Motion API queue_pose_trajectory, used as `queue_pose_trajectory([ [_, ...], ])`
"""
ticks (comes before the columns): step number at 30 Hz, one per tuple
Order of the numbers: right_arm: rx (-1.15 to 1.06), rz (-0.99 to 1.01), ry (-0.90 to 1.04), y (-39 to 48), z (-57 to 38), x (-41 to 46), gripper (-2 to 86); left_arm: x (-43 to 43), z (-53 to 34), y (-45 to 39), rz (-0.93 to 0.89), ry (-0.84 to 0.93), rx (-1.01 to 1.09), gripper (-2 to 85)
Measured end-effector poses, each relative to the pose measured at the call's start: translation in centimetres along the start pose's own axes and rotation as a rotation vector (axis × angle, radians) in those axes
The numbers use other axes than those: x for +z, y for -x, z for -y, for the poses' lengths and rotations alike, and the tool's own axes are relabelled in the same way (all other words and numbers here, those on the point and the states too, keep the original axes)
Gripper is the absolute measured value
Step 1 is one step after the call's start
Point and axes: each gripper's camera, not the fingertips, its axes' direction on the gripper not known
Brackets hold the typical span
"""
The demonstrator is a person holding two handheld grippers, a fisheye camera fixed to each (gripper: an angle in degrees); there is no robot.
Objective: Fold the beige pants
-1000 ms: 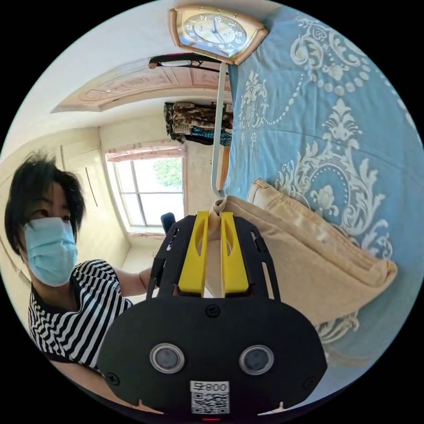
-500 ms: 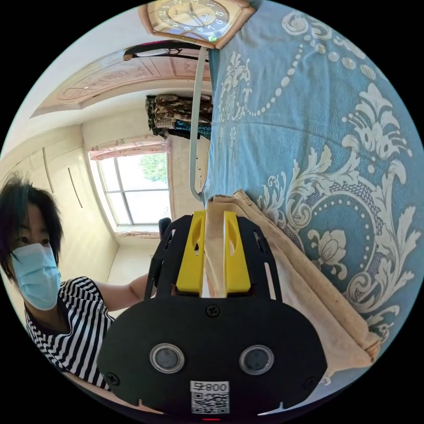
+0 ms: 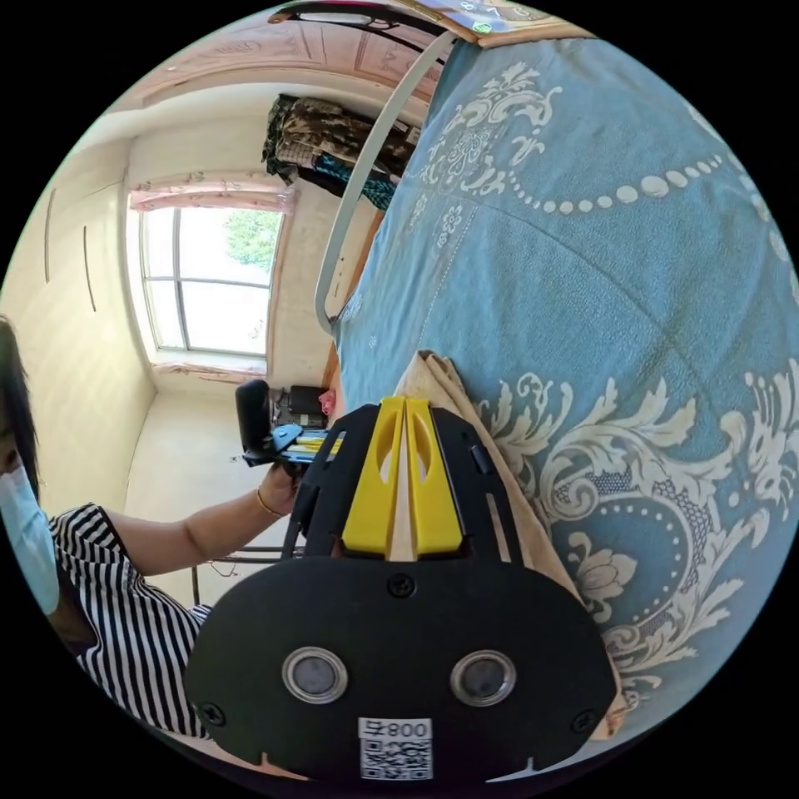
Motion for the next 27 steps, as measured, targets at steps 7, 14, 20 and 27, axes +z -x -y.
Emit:
queue_pose_trajectory([
  [7, -0.037, 0.074, -0.168, 0.9, -7.3, -5.0, 0.1, -1.1, -2.8, -0.7, -0.108, -0.081, 0.039, 0.2],
  [14, 0.126, -0.024, -0.036, -3.3, -12.6, -2.3, 0.2, 1.8, -2.8, 3.0, -0.082, -0.009, -0.086, 0.4],
  [20, 0.099, 0.054, -0.124, -3.3, -14.6, -4.0, 0.8, 0.7, -3.7, 2.8, -0.11, -0.019, -0.091, 1.3],
  [27, 0.363, 0.131, -0.184, -6.4, -25.0, -4.7, 6.5, 3.5, -7.7, 3.3, -0.345, 0.095, -0.299, 7.1],
])
